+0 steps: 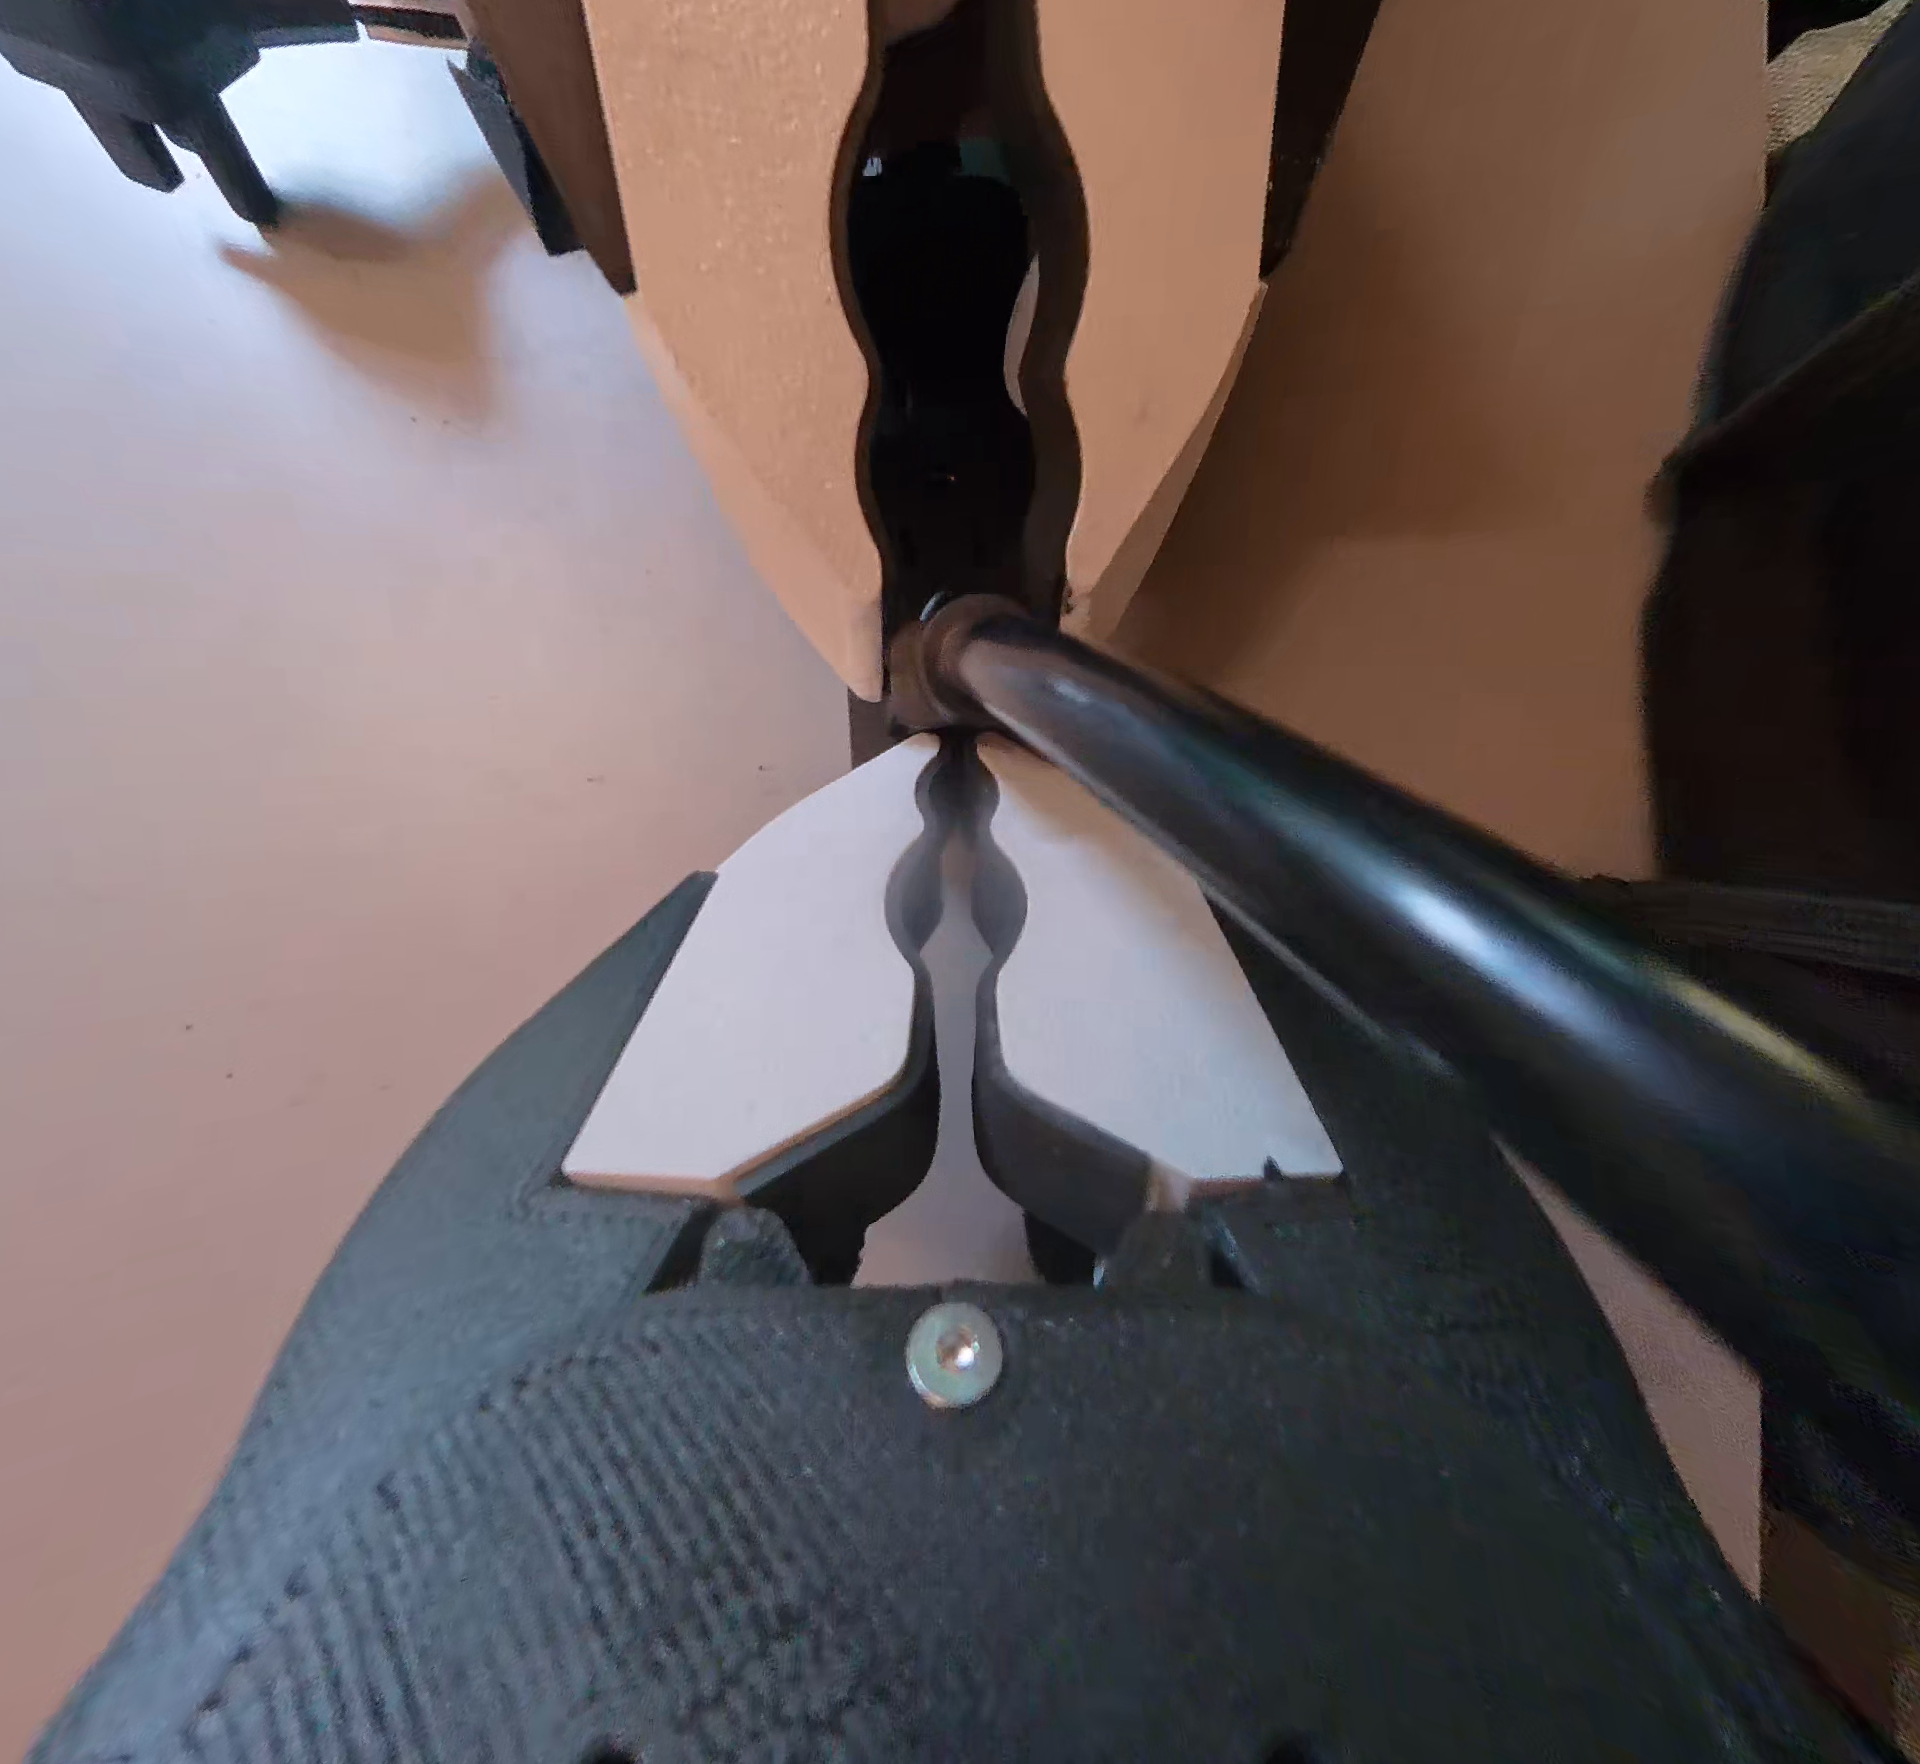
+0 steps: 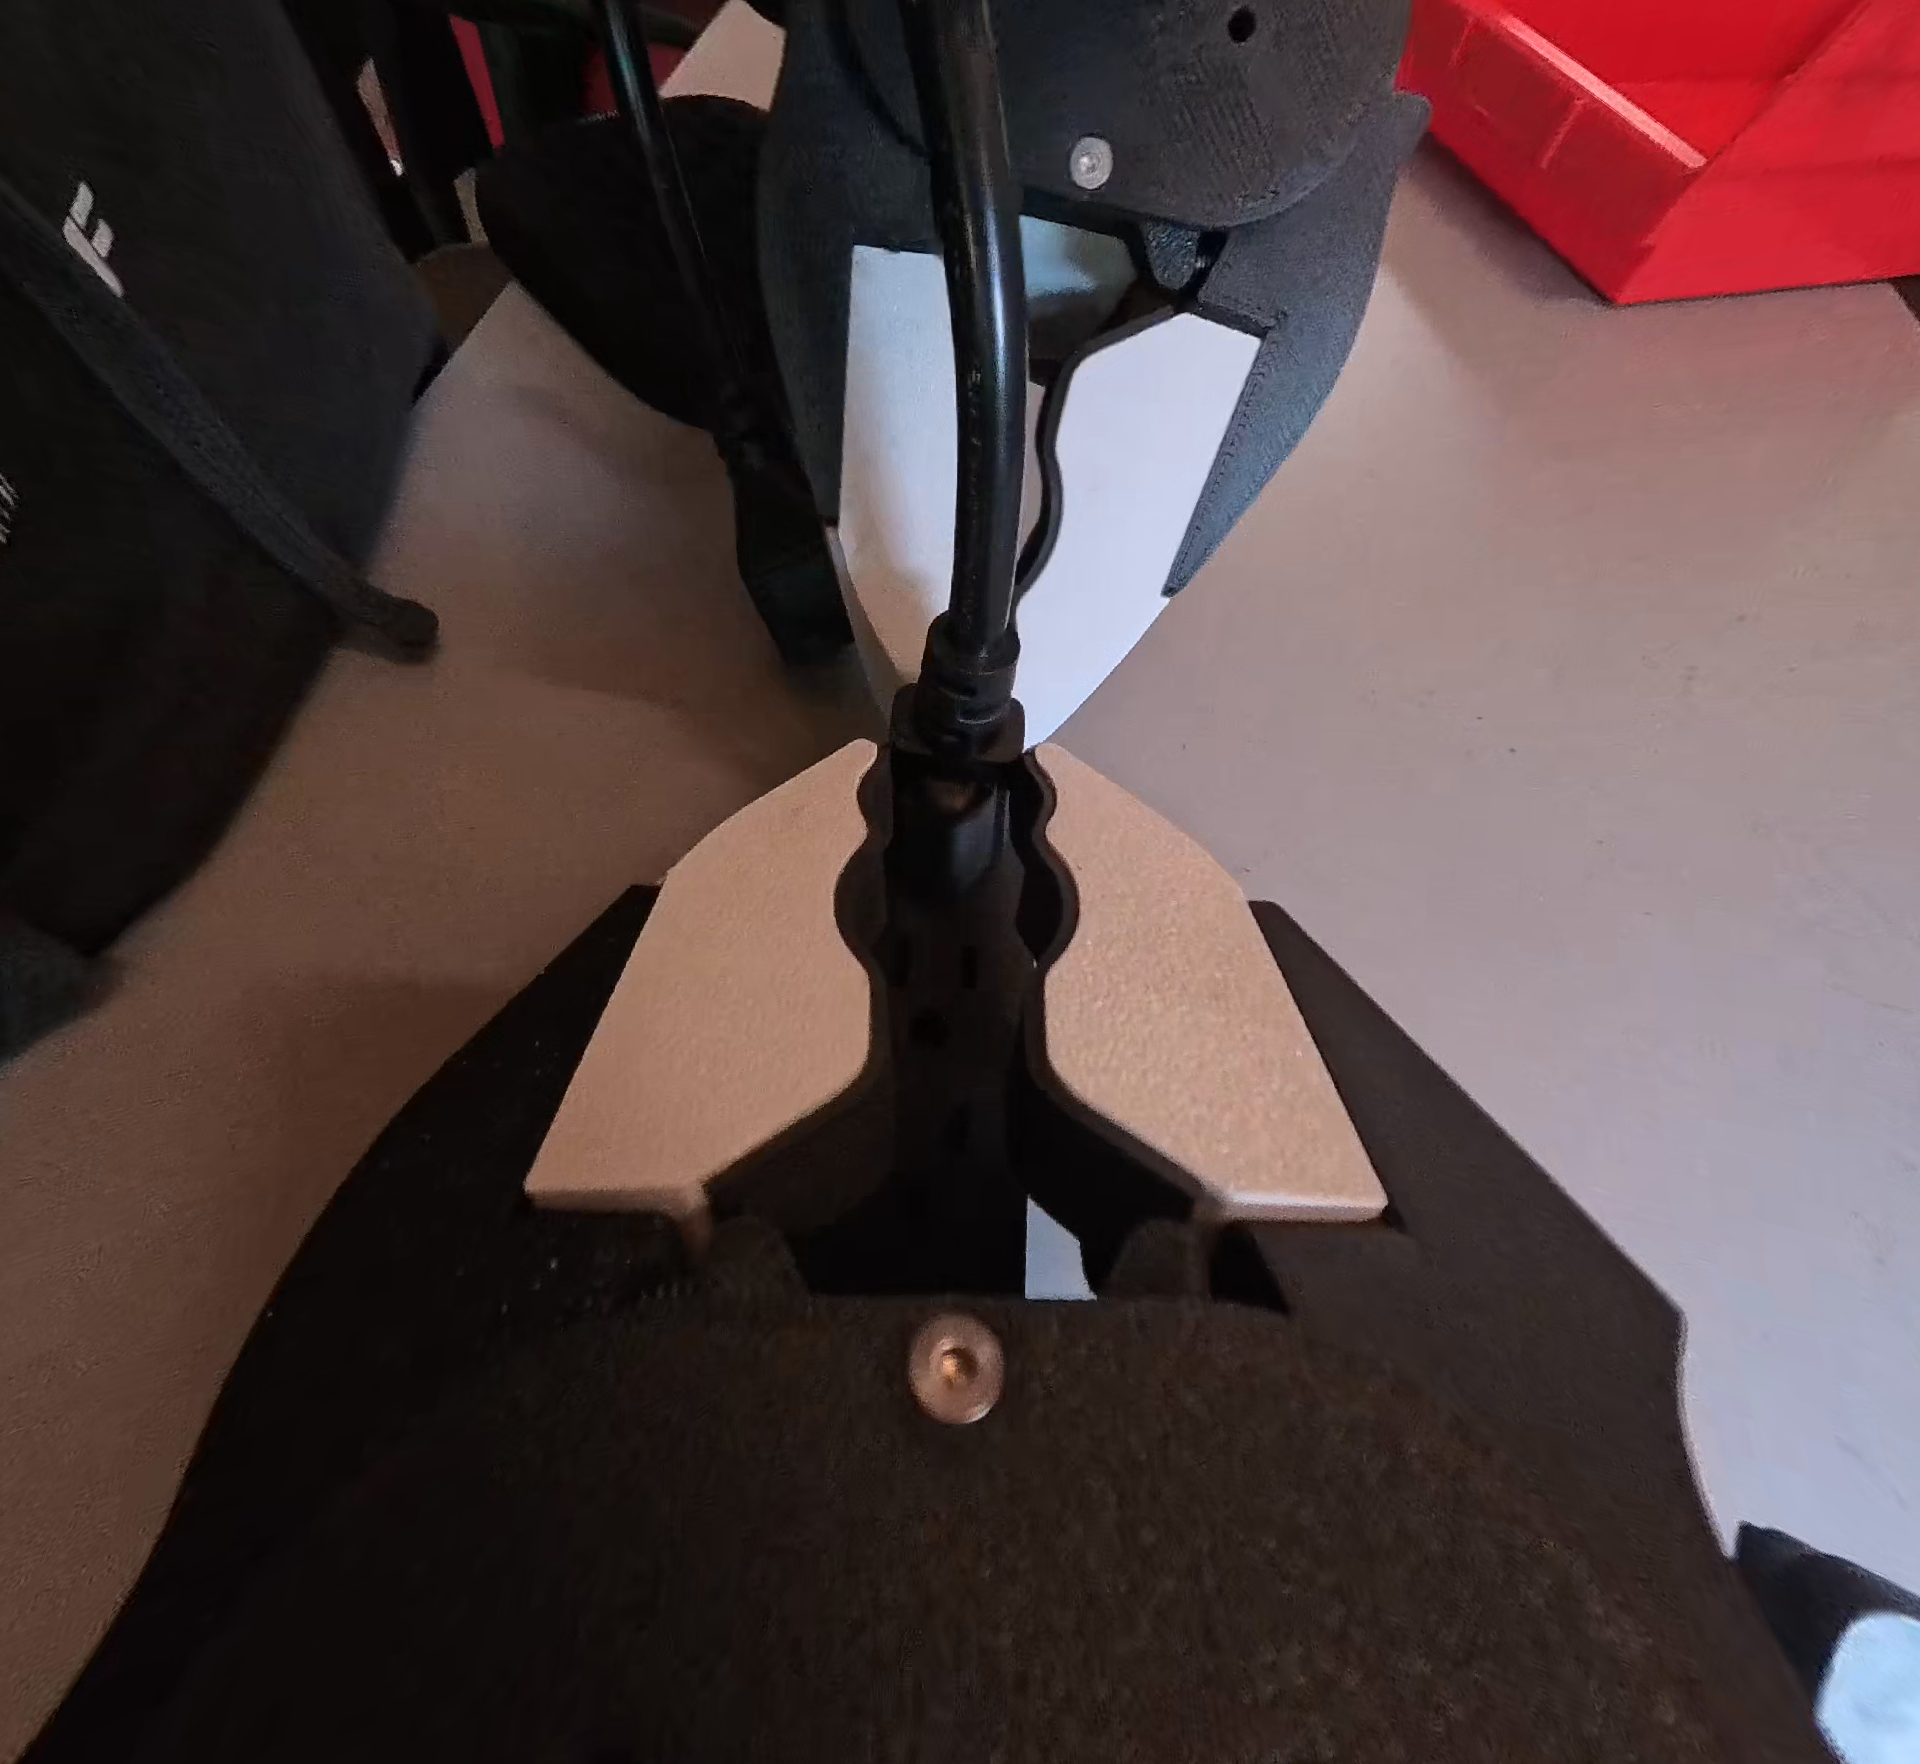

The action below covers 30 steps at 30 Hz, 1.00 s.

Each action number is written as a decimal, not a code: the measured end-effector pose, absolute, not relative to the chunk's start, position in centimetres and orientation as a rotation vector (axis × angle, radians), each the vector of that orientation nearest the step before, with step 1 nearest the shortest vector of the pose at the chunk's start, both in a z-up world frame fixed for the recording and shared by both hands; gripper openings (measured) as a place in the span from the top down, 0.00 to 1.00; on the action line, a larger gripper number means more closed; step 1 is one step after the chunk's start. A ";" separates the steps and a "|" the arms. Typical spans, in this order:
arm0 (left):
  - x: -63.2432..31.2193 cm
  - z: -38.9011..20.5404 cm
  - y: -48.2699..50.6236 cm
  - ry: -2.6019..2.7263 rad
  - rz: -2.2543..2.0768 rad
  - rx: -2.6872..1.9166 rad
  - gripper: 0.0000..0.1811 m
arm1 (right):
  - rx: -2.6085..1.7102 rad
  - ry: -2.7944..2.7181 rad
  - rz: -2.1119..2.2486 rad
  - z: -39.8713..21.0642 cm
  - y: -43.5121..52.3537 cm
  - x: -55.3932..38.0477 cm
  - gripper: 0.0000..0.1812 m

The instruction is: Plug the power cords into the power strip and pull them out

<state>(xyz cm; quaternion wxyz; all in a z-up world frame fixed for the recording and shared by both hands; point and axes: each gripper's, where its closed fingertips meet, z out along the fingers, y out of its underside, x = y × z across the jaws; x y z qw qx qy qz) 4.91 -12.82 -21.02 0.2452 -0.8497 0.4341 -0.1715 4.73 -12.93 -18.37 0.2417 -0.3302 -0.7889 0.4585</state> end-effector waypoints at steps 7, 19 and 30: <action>4.5 -21.1 -12.4 1.205 -0.352 -2.304 1.00 | -1.071 -2.137 1.347 -18.3 -12.4 4.2 0.89; 4.8 -21.1 -12.4 1.194 -0.400 -2.276 0.99 | -0.980 -2.058 1.344 -18.0 -12.8 4.5 0.89; 6.1 -20.4 -13.1 1.194 -0.505 -2.243 0.80 | -0.577 -2.217 1.119 -18.1 -13.2 5.7 0.88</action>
